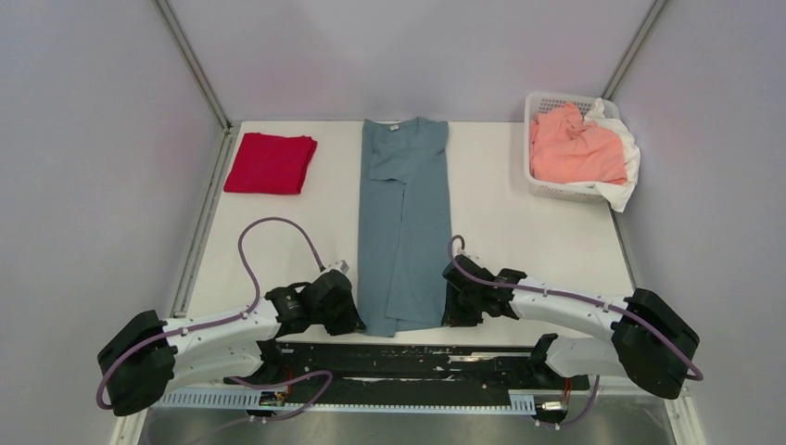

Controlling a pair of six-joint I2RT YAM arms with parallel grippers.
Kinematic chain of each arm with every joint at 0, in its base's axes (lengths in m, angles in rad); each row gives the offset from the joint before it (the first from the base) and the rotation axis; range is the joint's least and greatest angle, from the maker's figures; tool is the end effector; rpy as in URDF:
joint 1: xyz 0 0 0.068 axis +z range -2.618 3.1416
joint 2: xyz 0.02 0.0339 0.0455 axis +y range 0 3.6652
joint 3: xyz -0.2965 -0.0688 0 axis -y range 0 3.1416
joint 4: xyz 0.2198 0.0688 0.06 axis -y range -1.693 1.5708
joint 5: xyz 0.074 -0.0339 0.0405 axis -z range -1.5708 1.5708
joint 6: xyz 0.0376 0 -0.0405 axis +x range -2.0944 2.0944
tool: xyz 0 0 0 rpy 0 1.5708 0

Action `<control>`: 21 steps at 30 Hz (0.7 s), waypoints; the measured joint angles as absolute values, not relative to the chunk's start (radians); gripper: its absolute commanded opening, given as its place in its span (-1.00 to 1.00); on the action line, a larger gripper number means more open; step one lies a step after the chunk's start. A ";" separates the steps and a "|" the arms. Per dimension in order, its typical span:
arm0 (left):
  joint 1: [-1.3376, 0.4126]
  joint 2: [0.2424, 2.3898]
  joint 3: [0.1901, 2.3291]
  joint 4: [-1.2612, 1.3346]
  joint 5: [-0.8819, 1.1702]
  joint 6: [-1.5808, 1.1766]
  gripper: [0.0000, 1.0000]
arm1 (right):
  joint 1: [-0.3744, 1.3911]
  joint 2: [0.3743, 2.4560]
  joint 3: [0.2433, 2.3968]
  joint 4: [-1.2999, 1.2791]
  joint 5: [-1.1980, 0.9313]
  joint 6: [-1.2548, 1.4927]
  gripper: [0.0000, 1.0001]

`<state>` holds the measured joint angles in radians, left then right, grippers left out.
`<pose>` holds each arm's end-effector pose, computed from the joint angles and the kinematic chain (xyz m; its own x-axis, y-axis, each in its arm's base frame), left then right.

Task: Fold and stack the t-shirts
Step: Grab the bottom of the folded rectangular tshirt with both arms

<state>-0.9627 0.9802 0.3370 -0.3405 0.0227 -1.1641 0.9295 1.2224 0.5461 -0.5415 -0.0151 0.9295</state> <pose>0.0728 -0.1060 0.1831 -0.9483 -0.2448 -0.2018 -0.1094 0.8494 -0.5162 0.0991 0.1336 0.1967 -0.9804 0.0262 -0.1955 -0.0314 0.9579 0.2855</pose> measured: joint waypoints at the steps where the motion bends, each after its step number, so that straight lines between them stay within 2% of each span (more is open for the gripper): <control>1: -0.963 0.980 0.335 -0.337 0.023 -1.170 -1.00 | 0.929 1.219 0.543 -0.542 -0.013 0.935 -0.54; 5: -0.963 0.963 0.319 -0.322 0.023 -1.197 -1.00 | 0.929 1.200 0.527 -0.542 -0.004 0.948 -0.61; 8: -0.963 0.940 0.298 -0.306 0.023 -1.217 -1.00 | 0.929 1.179 0.511 -0.541 0.001 0.958 -0.95; 9: -0.963 0.931 0.290 -0.301 0.024 -1.225 -1.00 | 0.929 1.167 0.501 -0.539 0.001 0.965 -0.99; 21: -0.999 0.866 0.255 -0.258 0.076 -1.179 -1.00 | 0.929 0.932 0.392 -0.517 -0.076 0.873 -1.00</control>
